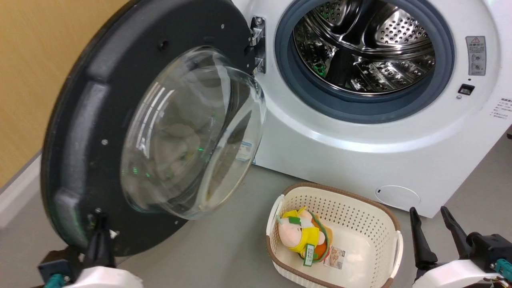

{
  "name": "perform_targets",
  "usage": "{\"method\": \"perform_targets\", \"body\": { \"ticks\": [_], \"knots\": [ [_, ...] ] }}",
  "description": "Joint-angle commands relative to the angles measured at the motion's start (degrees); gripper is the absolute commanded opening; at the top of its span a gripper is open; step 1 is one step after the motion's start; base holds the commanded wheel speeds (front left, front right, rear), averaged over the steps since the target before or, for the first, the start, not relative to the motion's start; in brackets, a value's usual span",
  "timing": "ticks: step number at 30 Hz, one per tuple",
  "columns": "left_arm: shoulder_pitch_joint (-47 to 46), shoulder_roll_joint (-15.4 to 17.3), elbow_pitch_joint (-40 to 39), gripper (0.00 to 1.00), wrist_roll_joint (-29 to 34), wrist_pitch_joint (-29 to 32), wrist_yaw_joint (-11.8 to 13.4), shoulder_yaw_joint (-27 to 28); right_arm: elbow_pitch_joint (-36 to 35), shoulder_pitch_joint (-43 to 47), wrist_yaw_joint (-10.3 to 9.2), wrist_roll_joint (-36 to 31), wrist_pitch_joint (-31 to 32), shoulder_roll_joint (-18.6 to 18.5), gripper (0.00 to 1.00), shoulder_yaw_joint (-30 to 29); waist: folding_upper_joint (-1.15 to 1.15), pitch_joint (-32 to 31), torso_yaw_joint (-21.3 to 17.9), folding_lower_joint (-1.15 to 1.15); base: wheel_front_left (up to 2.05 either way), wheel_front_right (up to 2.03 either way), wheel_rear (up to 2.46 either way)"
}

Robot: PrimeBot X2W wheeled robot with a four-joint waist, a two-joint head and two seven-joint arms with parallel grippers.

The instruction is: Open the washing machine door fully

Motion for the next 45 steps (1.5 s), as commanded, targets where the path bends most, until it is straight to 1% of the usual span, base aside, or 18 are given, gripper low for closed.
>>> {"method": "perform_targets", "body": {
  "ticks": [1, 5, 9, 13, 14, 16, 17, 18, 19, 20, 21, 28, 33, 37, 41, 45],
  "knots": [
    [-0.9, 0.5, 0.7, 0.0, -0.3, -0.4, -0.2, 0.6, -0.3, 0.8, 0.05, 0.0, 0.1, 0.2, 1.0, 0.1, 0.0, -0.1, -0.1, 0.0, 0.0, 0.0, 0.0],
    [-2.5, 1.3, 6.3, 0.0, -1.4, -1.1, -1.5, 3.0, -0.5, 1.2, 0.05, 0.3, 0.3, 0.2, 1.0, 0.2, 0.0, -0.5, -0.4, 0.0, 0.0, 0.0, 0.0],
    [-3.8, 1.0, 9.7, 0.0, -1.2, -1.4, -2.4, 3.4, -0.8, 1.6, 0.05, 0.7, 0.4, 0.2, 1.0, 0.0, 0.0, -0.7, -0.3, 0.0, 0.0, 0.0, 0.0],
    [-3.6, -0.4, 10.1, 0.0, -0.4, -1.6, -2.6, 3.2, -1.3, 1.7, 0.05, 0.7, 0.7, 0.2, 1.0, 0.1, 0.0, -0.9, -0.4, 0.0, 0.0, 0.0, 0.0],
    [-0.6, -2.6, 9.1, 0.04, 0.1, -1.6, -2.8, 1.1, -1.6, 2.0, 0.05, 0.6, 1.0, 0.2, 1.0, 0.5, 0.0, -1.6, -1.3, 0.0, 0.0, 0.0, 0.0],
    [0.8, -3.6, 7.6, 0.51, 0.5, -1.6, -2.5, 0.1, -1.7, 2.1, 0.05, 0.6, 1.0, 0.2, 1.0, 0.6, 0.0, -1.9, -1.8, 0.0, 0.0, 0.0, 0.0],
    [1.5, -4.0, 6.9, 0.66, 0.7, -1.5, -2.1, -0.4, -1.8, 2.2, 0.05, 0.7, 1.0, 0.2, 1.0, 0.6, 0.0, -2.0, -2.1, 0.0, 0.0, 0.0, 0.0],
    [3.2, -4.8, 4.1, 1.0, 2.4, -1.4, -1.1, -2.5, -2.0, 2.6, 0.05, 0.7, 1.1, 0.2, 1.0, 0.7, 0.0, -2.3, -2.9, 0.0, 0.0, 0.0, 0.0],
    [3.6, -5.0, 3.2, 1.0, 3.1, -1.4, -0.9, -3.3, -2.1, 2.8, 0.05, 0.7, 1.1, 0.2, 1.0, 0.7, 0.0, -2.4, -3.2, 0.0, 0.0, 0.0, 0.0],
    [4.0, -5.7, 0.7, 1.0, 5.1, -1.4, -0.9, -6.0, -2.8, 3.1, 0.05, 0.3, 1.3, 0.2, 1.0, 0.5, 0.0, -2.6, -4.3, 0.0, 0.0, 0.0, 0.0],
    [3.9, -6.0, 0.1, 1.0, 5.6, -1.4, -1.1, -7.0, -3.0, 3.3, 0.05, 0.2, 1.4, 0.2, 1.0, 0.5, 0.0, -2.7, -4.8, 0.0, 0.0, 0.0, 0.0],
    [1.7, -7.0, -0.2, 1.0, 8.1, -1.5, -2.4, -11.2, -5.1, 3.6, 0.05, -0.7, 2.3, 0.2, 1.0, 1.3, 0.0, -2.9, -9.3, 0.0, 0.0, 0.0, 0.0],
    [-0.4, -7.1, 0.8, 1.0, 9.0, -1.5, -2.7, -11.9, -6.9, 3.7, 0.05, -1.5, 3.2, 0.2, 1.0, 1.9, 0.0, -3.0, -13.5, 0.0, 0.0, 0.0, 0.0],
    [-1.3, -6.6, 1.8, 1.0, 10.0, -1.6, -2.5, -12.0, -8.1, 4.2, 0.05, -1.9, 3.8, 0.2, 1.0, 2.2, 0.0, -3.0, -16.4, 0.0, 0.0, 0.0, 0.0],
    [-1.6, -6.6, 2.7, 1.0, 10.1, -1.6, -2.4, -11.8, -8.7, 4.9, 0.05, -2.0, 4.1, 0.2, 1.0, 2.4, 0.0, -3.0, -18.2, 0.0, 0.0, 0.0, 0.0],
    [-1.6, -6.6, 3.1, 1.0, 9.9, -1.6, -2.4, -11.5, -8.8, 5.3, 0.05, -1.9, 4.1, 0.2, 1.0, 2.5, 0.0, -3.0, -19.0, 0.0, 0.0, 0.0, 0.0]
  ]
}}
